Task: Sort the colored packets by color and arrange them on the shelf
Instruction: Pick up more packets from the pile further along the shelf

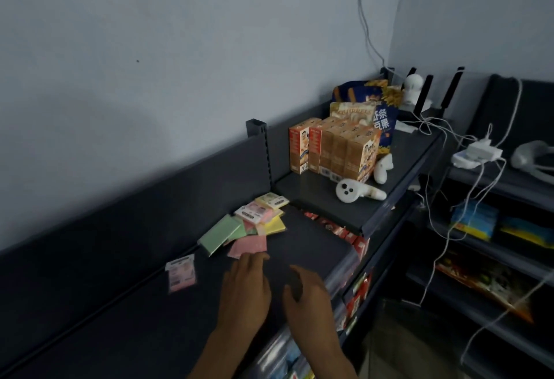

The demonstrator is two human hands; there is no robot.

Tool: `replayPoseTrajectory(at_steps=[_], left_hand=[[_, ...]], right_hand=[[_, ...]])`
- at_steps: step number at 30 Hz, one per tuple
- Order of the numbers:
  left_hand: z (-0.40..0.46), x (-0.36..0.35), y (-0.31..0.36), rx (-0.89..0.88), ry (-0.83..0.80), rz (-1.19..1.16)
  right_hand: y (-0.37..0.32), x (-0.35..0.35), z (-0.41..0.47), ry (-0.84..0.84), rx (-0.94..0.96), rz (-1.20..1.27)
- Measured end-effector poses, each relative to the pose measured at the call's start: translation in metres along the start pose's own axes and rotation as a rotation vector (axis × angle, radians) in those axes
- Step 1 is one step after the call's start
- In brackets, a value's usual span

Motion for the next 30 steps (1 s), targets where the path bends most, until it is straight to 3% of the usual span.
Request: replayPoseTrajectory(at_steps=[11,17,25,28,30], left_hand=[[0.074,-0.058,-0.02,-0.021,-0.041,-0.042],[0.092,-0.072,-0.026,-0.013,-0.11,0.041],[0.1,-0.072,-0.019,-0.06,-0.091,0.096],[0.102,-0.074,-0.019,-0.049,-0.081,0.127],[0.104,-0.072,-0.017,-0.05,-0.06,0.145]], right_hand=[[0.008,-0.048,0.083,-0.166,0.039,-0.241],[-0.006,-0.071,0.102,-0.237,0.205,-0.319],[0.0,-0.095,0.122,-0.195,0.437,-0.271],[0.007,-0.097,0.132,-0.266,0.393,-0.224],[0.013,-0.088,0.142,-0.243,0.304,-0.069]])
Point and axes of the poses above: each hand's wrist, its own z-axis towards the middle knuckle, its own x-axis out of the back of the hand, y = z × x, the point moved 10 cm from there along z, towards the middle knuckle, and after that the axes turned 4 degrees about y, right-handed, at the moved point
